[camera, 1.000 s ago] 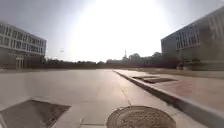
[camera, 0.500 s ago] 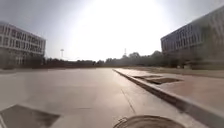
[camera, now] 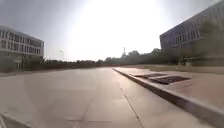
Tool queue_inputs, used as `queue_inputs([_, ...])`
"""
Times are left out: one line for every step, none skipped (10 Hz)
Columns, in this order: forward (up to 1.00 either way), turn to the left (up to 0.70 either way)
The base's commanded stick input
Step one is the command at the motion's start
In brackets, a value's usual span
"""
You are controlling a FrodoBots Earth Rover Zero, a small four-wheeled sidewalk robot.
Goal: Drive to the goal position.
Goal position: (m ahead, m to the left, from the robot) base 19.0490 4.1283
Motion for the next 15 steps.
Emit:
queue_inputs([0.7, 0.0])
queue_inputs([0.7, 0.0])
queue_inputs([0.7, 0.0])
queue_inputs([0.7, 0.0])
queue_inputs([0.7, 0.0])
queue_inputs([0.7, 0.0])
queue_inputs([0.7, 0.0])
queue_inputs([0.7, 0.0])
queue_inputs([0.7, 0.0])
queue_inputs([0.7, 0.0])
queue_inputs([0.7, 0.0])
queue_inputs([0.7, 0.0])
queue_inputs([0.7, 0.0])
queue_inputs([0.7, 0.0])
queue_inputs([0.7, 0.0])
